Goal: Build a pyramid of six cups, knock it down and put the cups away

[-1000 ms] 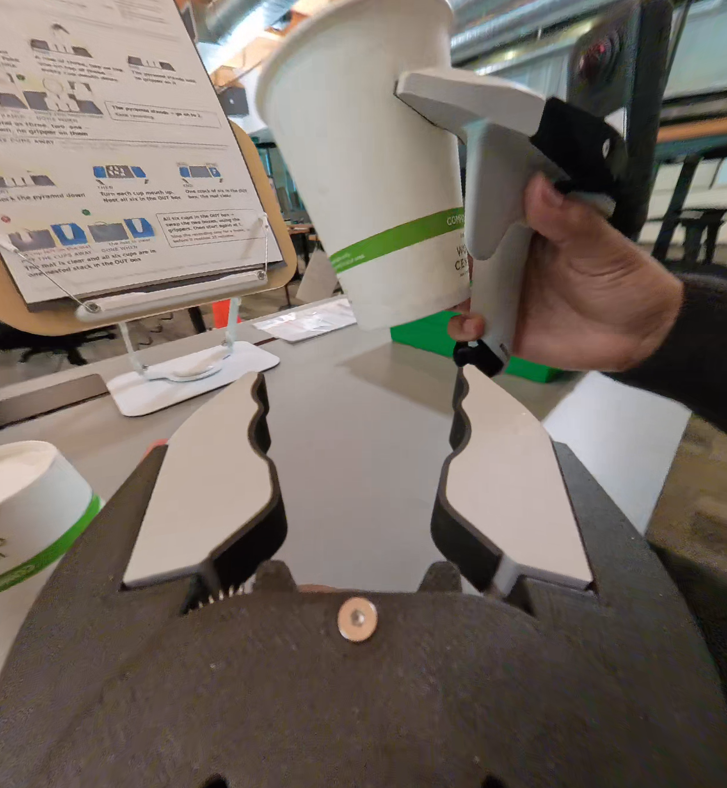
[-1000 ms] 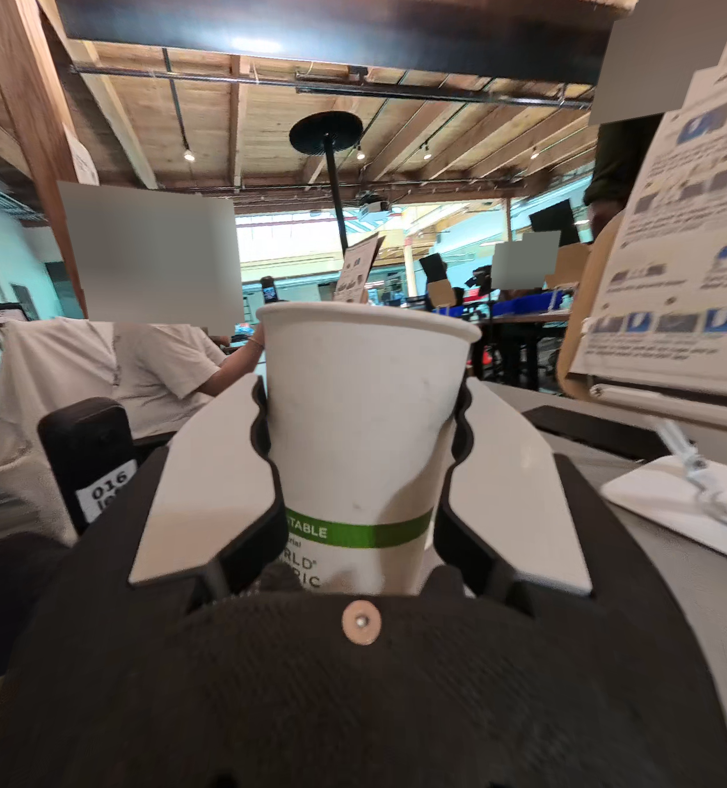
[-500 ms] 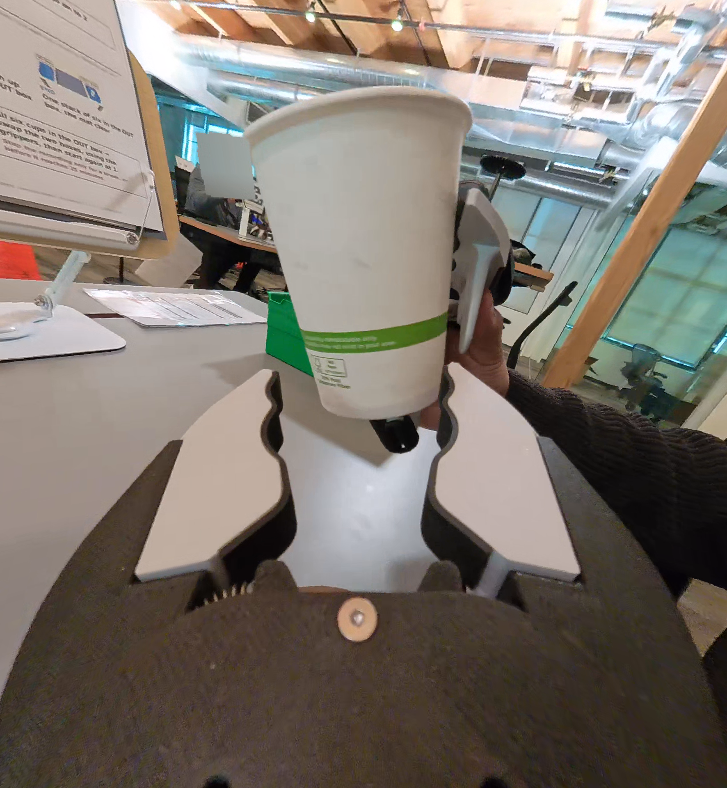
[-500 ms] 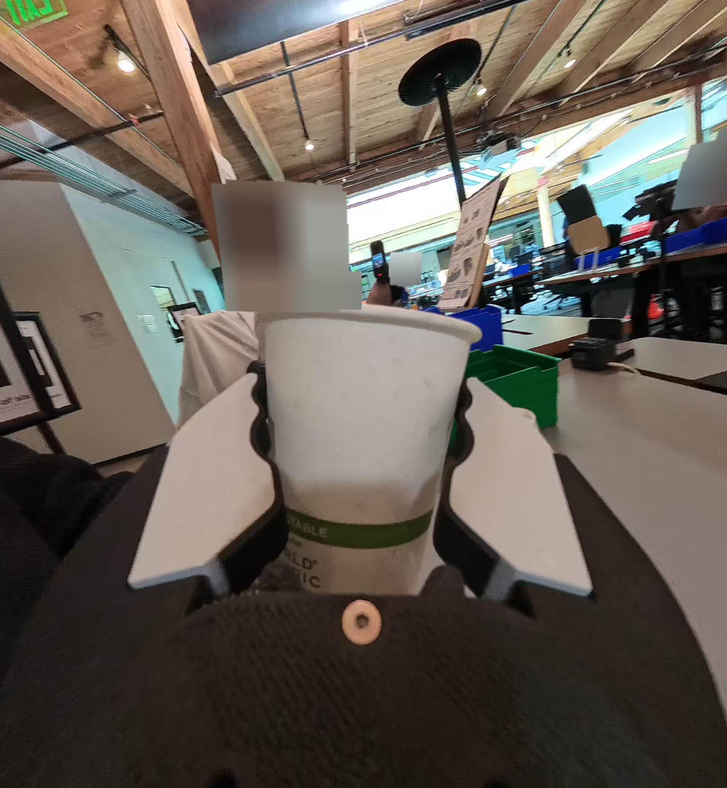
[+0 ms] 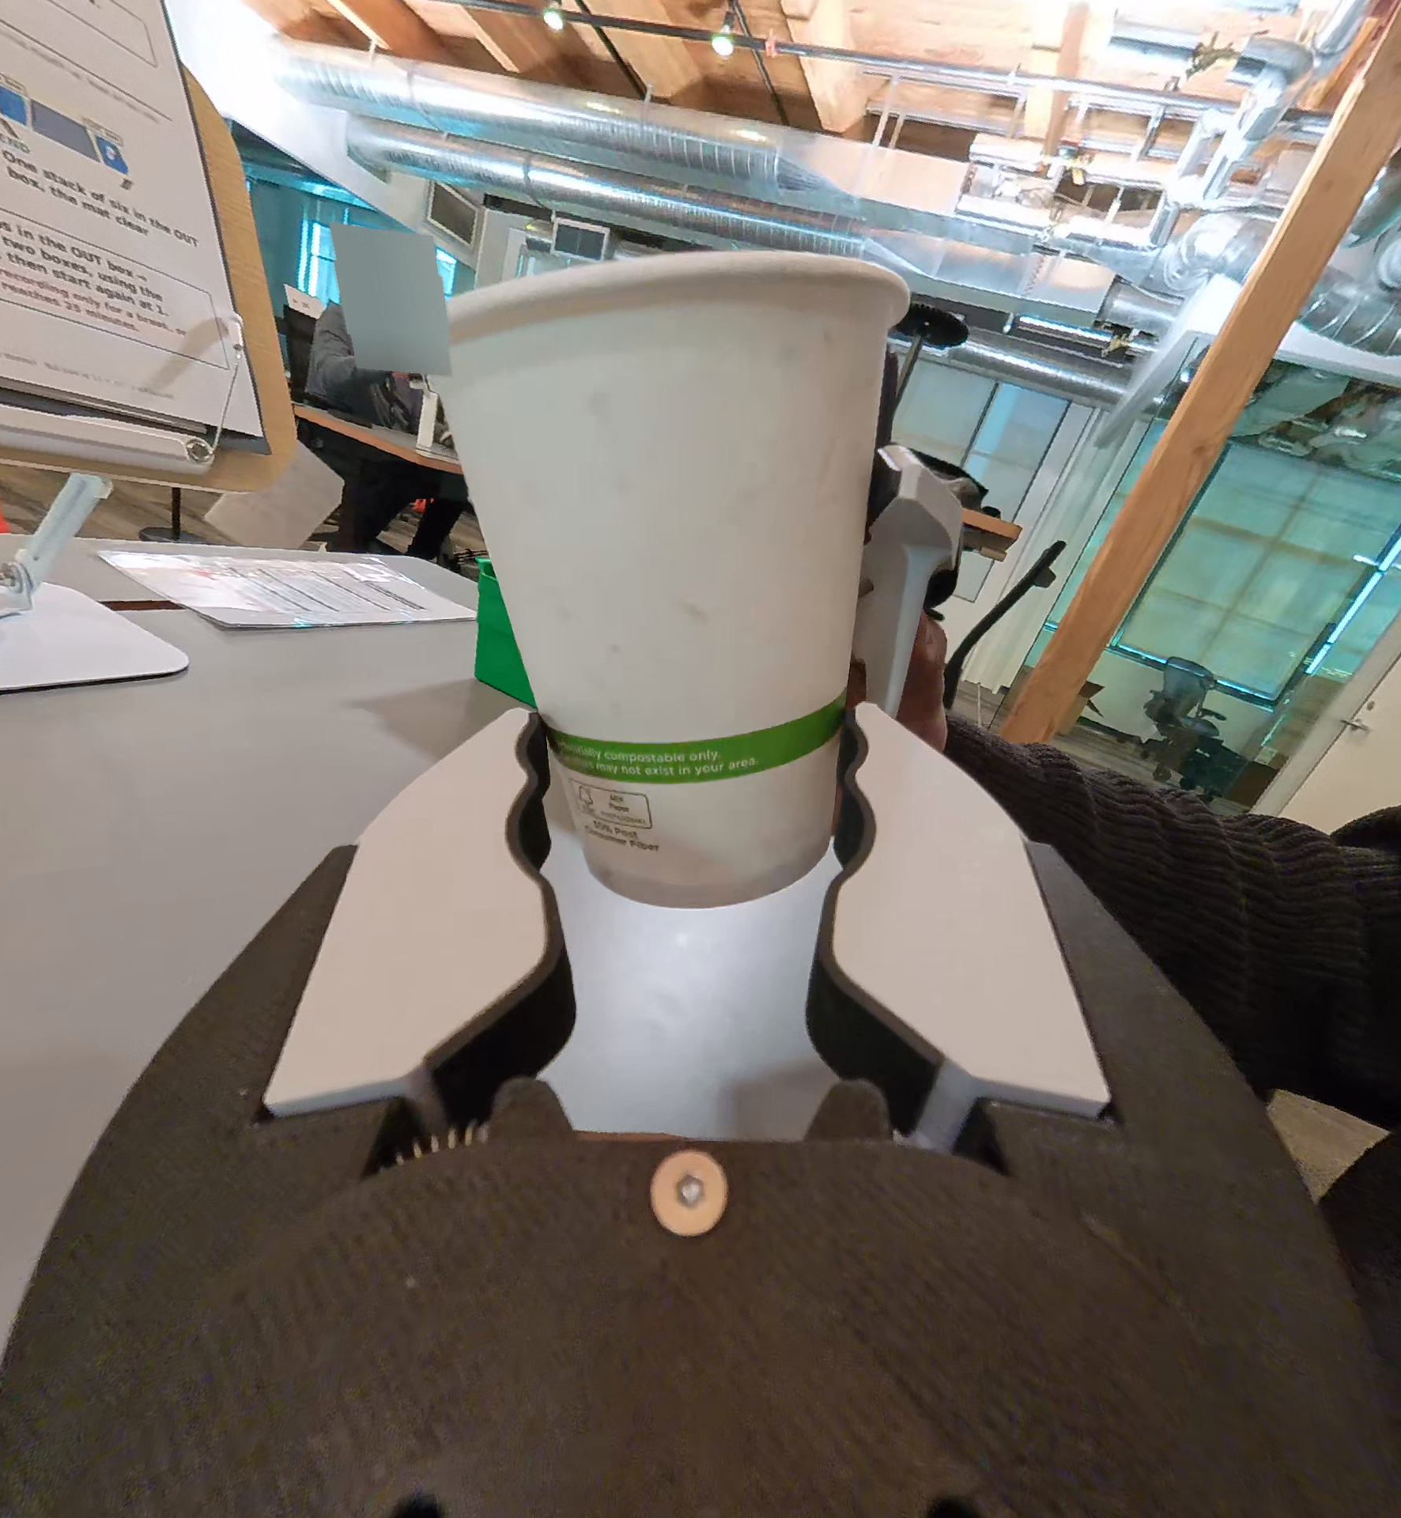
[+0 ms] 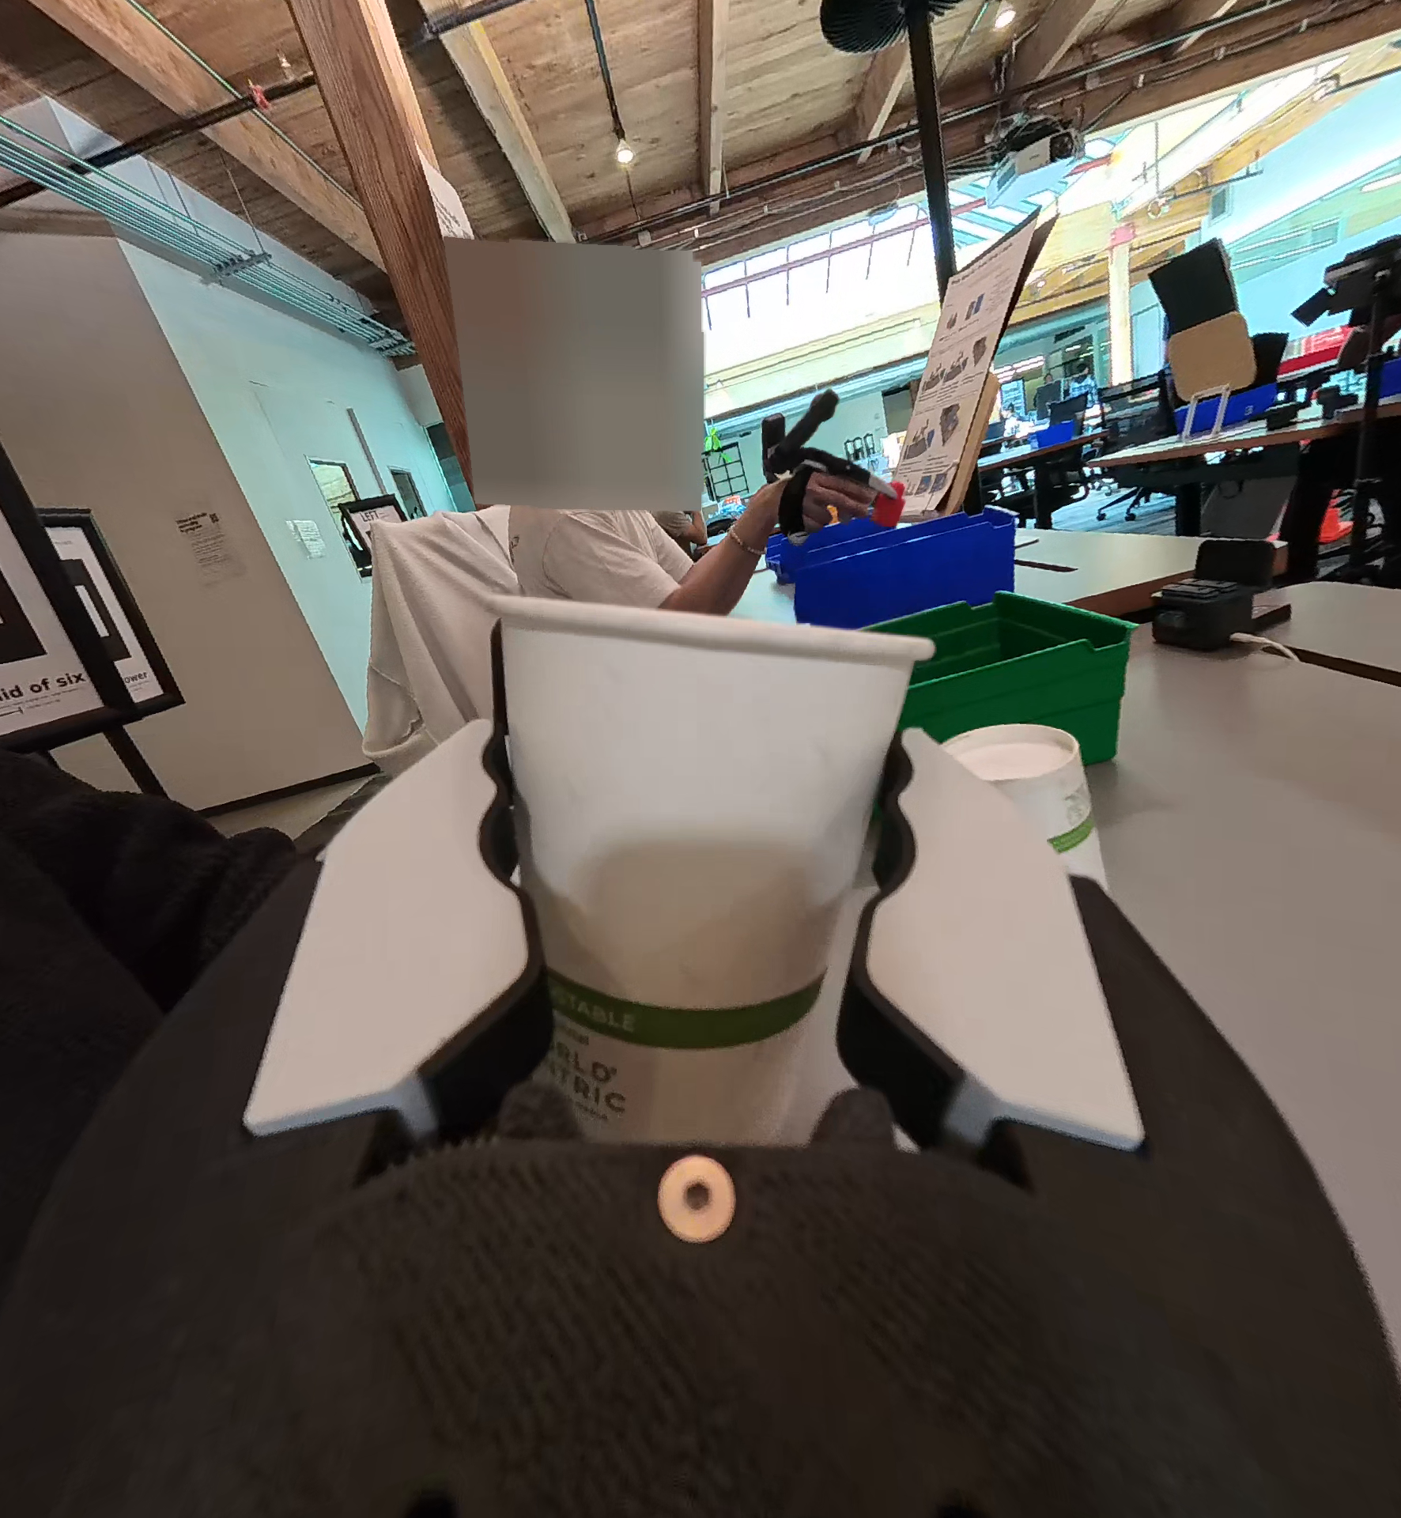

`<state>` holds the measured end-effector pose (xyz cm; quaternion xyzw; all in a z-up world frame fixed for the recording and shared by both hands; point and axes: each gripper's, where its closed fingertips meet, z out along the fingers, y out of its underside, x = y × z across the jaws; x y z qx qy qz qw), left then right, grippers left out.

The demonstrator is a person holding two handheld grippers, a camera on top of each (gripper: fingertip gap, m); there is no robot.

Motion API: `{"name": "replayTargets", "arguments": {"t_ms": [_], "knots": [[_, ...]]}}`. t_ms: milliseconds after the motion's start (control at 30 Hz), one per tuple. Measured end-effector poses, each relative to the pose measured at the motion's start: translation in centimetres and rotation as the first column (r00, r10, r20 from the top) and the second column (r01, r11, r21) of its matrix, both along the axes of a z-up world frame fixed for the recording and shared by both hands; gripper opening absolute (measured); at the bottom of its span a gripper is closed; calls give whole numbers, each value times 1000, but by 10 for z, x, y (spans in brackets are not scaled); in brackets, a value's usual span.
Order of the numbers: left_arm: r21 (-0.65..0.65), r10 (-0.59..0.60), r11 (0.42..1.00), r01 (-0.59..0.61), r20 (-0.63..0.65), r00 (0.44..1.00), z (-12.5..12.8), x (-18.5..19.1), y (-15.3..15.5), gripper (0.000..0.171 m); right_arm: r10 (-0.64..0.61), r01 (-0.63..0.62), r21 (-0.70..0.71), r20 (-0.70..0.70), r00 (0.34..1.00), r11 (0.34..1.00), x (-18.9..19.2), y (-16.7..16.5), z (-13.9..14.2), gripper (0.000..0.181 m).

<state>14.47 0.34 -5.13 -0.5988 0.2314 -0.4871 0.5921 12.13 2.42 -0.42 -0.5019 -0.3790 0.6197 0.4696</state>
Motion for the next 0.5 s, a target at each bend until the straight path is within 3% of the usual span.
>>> {"name": "replayTargets", "arguments": {"t_ms": [500], "knots": [[8,9,1000,-8,-97,995,-11,-5,6,69,40,-33,-54,139,989,998,13,10,-17,102]]}}
